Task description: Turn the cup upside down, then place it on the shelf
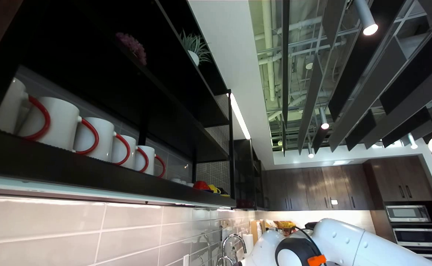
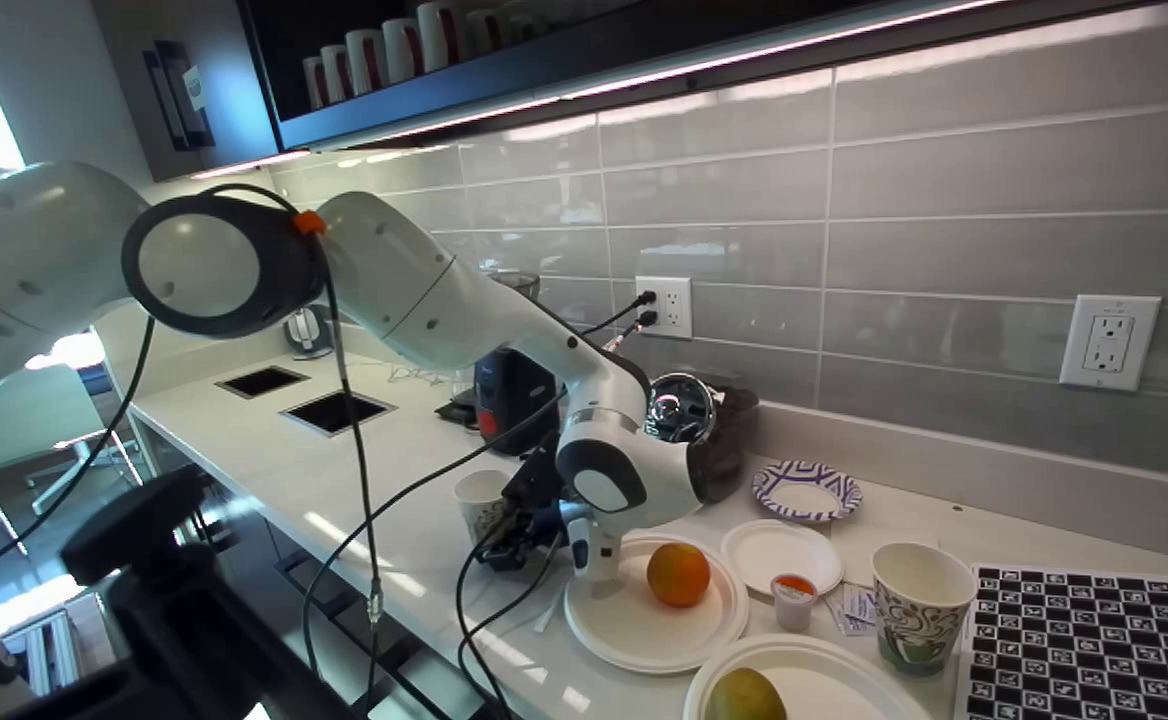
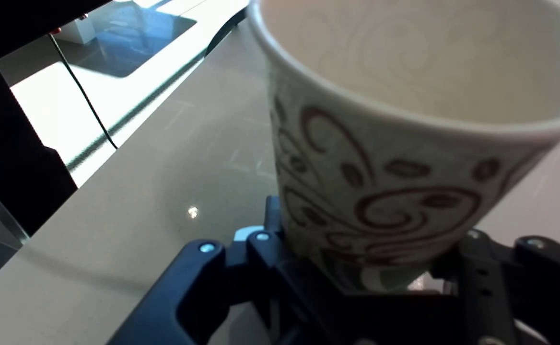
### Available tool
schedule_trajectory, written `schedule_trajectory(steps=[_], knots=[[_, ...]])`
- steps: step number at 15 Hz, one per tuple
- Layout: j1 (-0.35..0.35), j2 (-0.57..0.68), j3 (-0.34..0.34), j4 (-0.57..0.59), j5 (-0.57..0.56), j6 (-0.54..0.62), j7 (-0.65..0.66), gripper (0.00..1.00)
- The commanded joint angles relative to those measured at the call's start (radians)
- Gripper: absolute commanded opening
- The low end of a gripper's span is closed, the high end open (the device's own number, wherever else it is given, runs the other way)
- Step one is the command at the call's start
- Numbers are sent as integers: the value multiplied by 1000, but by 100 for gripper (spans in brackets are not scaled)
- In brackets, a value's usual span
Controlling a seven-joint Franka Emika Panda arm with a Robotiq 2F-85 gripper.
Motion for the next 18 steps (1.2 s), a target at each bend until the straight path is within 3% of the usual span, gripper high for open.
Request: schedule_trajectory(steps=[1,6,11,18], knots=[[7,-39,-6,-27,-12,31,-15,40],[37,-136,-33,-122,-28,132,-28,40],[102,-294,-53,-307,-79,274,-61,40],[192,-581,-60,-635,-150,614,-65,40]])
